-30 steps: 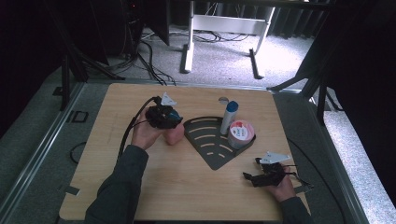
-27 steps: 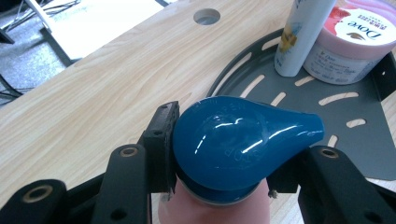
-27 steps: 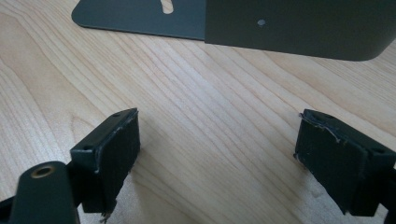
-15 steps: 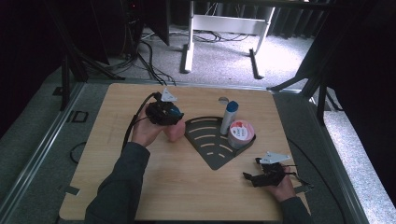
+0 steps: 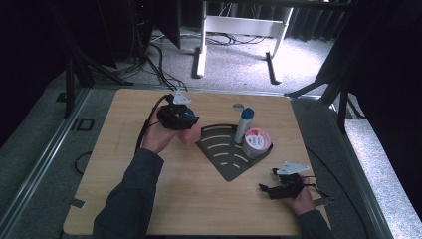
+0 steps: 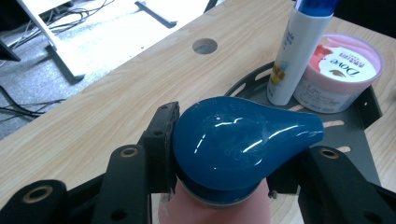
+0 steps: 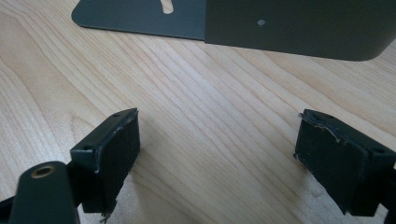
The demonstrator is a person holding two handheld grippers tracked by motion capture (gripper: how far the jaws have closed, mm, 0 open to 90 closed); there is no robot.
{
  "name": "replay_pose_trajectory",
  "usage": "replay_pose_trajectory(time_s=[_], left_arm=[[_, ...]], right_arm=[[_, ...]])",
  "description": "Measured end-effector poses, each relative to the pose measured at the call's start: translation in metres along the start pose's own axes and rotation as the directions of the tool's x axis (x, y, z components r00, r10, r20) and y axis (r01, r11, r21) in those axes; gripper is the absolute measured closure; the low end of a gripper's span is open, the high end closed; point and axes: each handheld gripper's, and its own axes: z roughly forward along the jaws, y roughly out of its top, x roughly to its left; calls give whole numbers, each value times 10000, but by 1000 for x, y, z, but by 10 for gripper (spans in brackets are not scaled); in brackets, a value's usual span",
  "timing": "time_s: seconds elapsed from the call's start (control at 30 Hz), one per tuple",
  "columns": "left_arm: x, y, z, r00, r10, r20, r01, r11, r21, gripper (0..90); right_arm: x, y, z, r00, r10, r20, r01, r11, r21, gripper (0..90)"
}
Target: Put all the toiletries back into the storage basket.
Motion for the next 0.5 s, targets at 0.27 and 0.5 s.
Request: replay_pose_trajectory(time_s=[0.27,0.5], left_arm=[[-3,10,-1,9999,169,-12,-169,9998,-87,530],[-6,16,1,9997,226,67,-225,9997,-113,530]], right_arm=[[0,0,0,10000,2,-4,-2,10000,-1,136],[0,0,0,10000,0,-3,0,10000,-2,137]])
